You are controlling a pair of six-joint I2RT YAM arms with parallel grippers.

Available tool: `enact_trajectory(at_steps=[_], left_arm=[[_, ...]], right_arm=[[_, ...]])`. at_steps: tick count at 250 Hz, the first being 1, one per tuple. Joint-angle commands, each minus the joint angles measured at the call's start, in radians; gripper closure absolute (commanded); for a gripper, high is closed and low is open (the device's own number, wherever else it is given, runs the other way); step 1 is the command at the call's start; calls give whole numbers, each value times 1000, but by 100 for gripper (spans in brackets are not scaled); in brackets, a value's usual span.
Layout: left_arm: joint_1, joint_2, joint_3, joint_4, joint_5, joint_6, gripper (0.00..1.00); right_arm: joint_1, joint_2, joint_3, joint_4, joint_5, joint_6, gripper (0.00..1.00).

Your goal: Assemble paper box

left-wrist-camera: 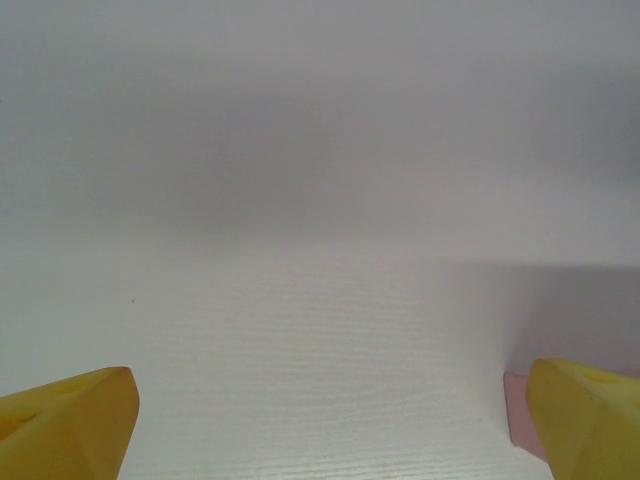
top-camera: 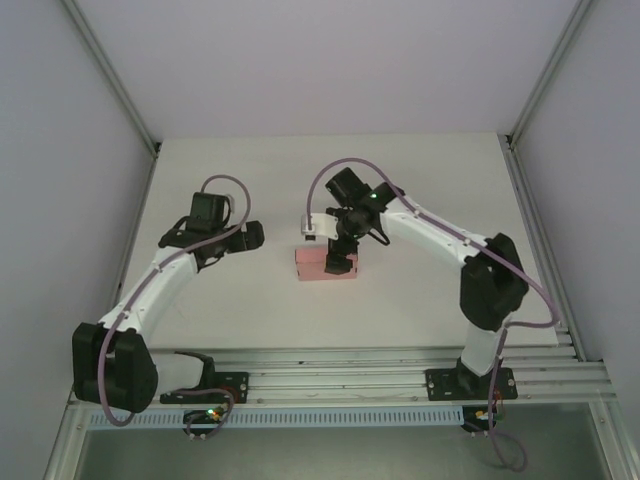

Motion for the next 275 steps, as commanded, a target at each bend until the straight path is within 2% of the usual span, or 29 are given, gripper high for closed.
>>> enact_trajectory(at_steps=[1,64,109,140,173,211,225,244,275], left_arm=[[9,-40,-14,10,9,-11,0],[15,-101,-35,-36,-25,1,0],[17,-161,-66,-30,-22,11,0],[17,-192,-84,-24,-26,14,0],[18,-214,-94,-22,-43,22,0],[19,-220,-87,-24,-46,24,0],[20,-222,-82,-29,-51,27,0],[21,-228,-80,-27,-57,27,0],[21,-245,-81,-29,-58,29,0]], right_arm=[[19,88,109,-174,64,-99,0],[54,257,279,-295,99,-108,2],[61,296,297,-278,138,-81,5],[63,317,300,-290,149,-60,10],[71,333,296,-318,165,-40,28],[73,327,287,-304,202,-19,34],[73,318,286,-299,211,-18,46],[74,305,280,-290,222,-17,56],[80,276,265,-269,257,-8,61]])
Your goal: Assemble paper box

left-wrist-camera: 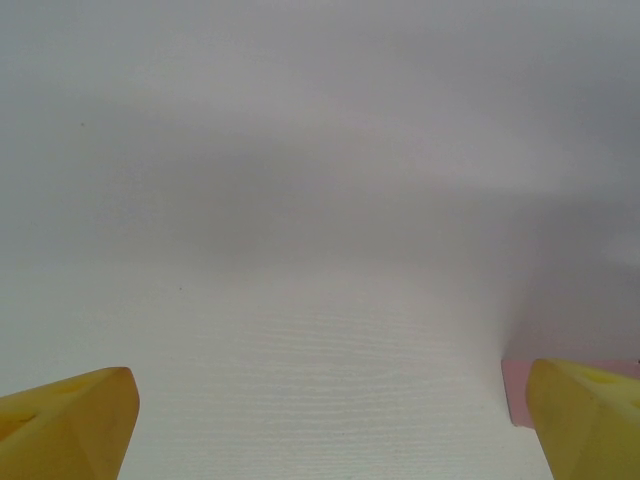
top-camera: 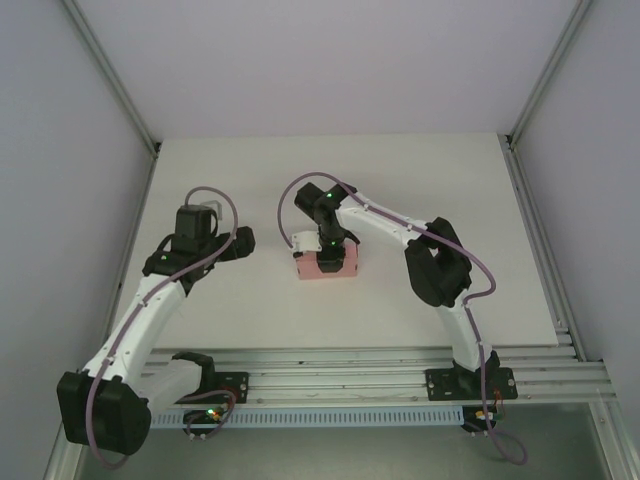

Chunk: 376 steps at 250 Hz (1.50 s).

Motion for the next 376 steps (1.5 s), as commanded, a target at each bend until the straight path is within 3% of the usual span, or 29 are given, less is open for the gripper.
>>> enact_trajectory(at_steps=[1,61,100,134,178,280,337,359,376], left_arm=[[9,-33,0,-21,-20,27,0],[10,-63,-13,-9,-31,23,0],[11,-72,-18,-5,-41,21,0],[13,-70,-19,-2,-45,21,0],[13,-63,-21,5,-41,18,0],[12,-48,-20,3,-34,17,0],[13,-45,-14,8,-20,19,0],[13,-47,-13,8,-19,16,0],[12,-47,-10,11,-16,17,0]], right_arm=[[11,-46,-14,-8,60,14,61],[18,-160,-110,176,212,29,68],[15,-259,-307,534,423,-96,70],[-5,-279,-449,858,518,-229,70],[-44,-226,-483,1008,527,-278,69],[-71,-157,-531,1027,549,-210,68],[-62,-194,-599,982,527,-161,57],[-51,-214,-611,938,514,-126,45],[-44,-230,-623,928,497,-90,23]])
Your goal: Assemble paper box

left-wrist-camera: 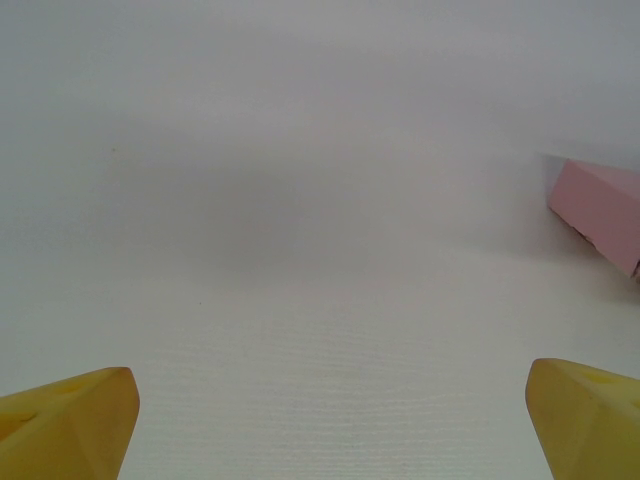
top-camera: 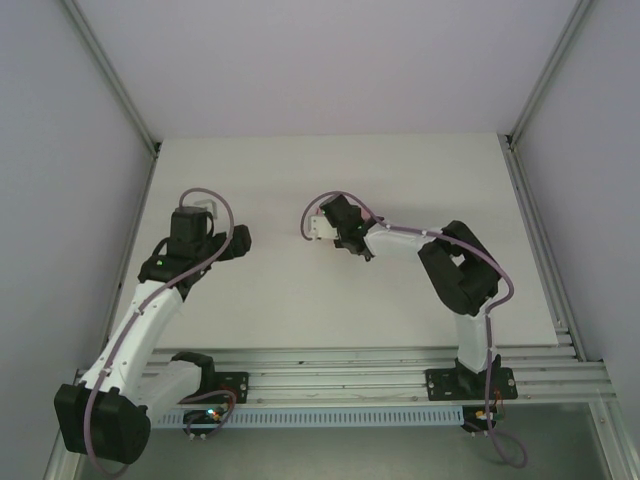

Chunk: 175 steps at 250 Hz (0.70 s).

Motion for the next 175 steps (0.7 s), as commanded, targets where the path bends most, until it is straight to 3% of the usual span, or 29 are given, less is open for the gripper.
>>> enact_trajectory(at_steps=[1,21,66,93,129,160,175], left_arm=[[6,-1,-2,3,14,14,0],[7,-5,2,5,17,16,0],[7,-17,4,10,19,17,0],[7,-20,-1,14,16,20,0],[8,-23,-7,18,8,19,0],[8,-33,-12,27,4,22,0],[7,-39,-19,40,-6,24,0]], right_arm=[[19,-42,-30,-86,-24,68,22],[30,-59,-42,-108,-44,90,14],[52,-116,-36,-243,-86,149,7],[60,-193,-28,-356,-186,207,0],[59,-314,-13,-500,-344,272,0],[53,-453,-75,-472,-404,306,1],[38,-543,-132,-365,-413,352,0]])
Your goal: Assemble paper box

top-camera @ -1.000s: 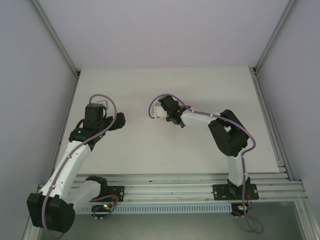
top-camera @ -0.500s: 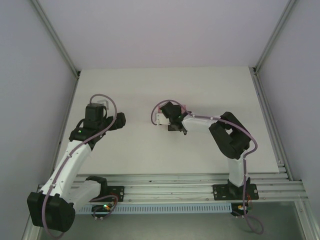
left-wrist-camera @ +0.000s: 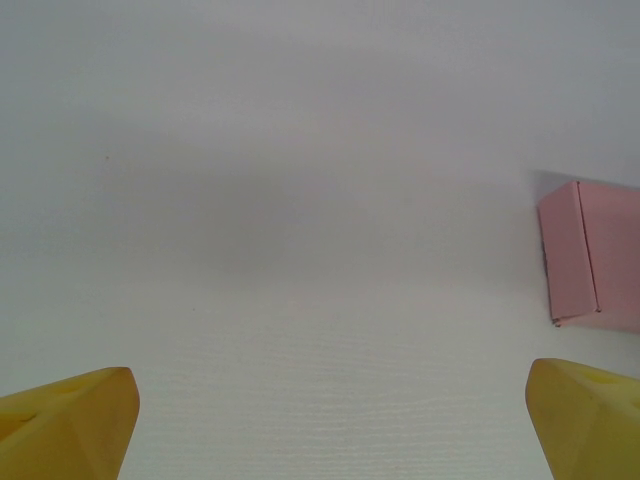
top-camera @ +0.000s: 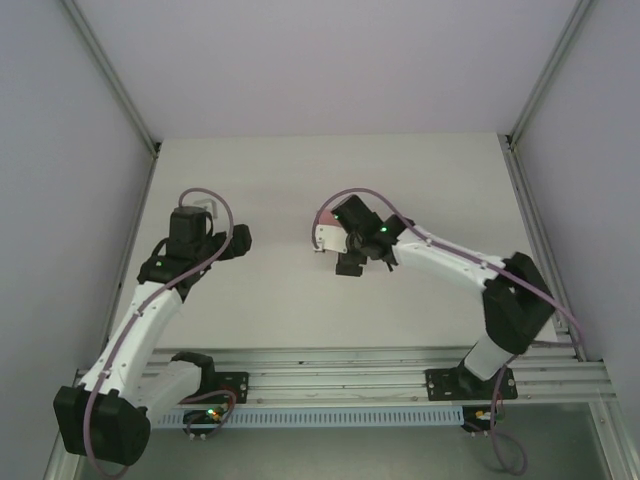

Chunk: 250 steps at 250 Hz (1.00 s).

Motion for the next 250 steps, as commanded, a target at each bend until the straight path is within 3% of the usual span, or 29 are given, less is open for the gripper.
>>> enact_trajectory(at_steps=[1,23,52,79,111,132,172,202,236,250], left_arm=[[8,-29,-20,32,-18,22,0],[7,-38,-47,75,-58,21,0],[8,-47,-113,193,-171,57,0],[11,-54,-206,353,-278,126,0],[16,-65,-355,629,-320,218,0],[33,-46,-388,704,-326,266,0],[62,70,-471,959,-337,355,0],[112,200,-515,1149,-296,368,0],[158,351,-531,1346,-236,362,0],[165,381,-515,1364,-202,395,0]], right_arm=[[-20,-157,-76,51,-96,103,0],[-79,-300,-158,222,-87,269,0],[-227,-456,-280,408,-86,515,0],[-318,-558,-462,594,-9,586,0],[-423,-613,-577,621,40,665,0],[-485,-611,-663,682,5,651,0],[-550,-561,-875,1067,-76,657,0],[-603,-473,-901,1148,-113,679,0],[-635,-309,-961,1462,-93,702,0],[-650,-246,-963,1497,-99,716,0]])
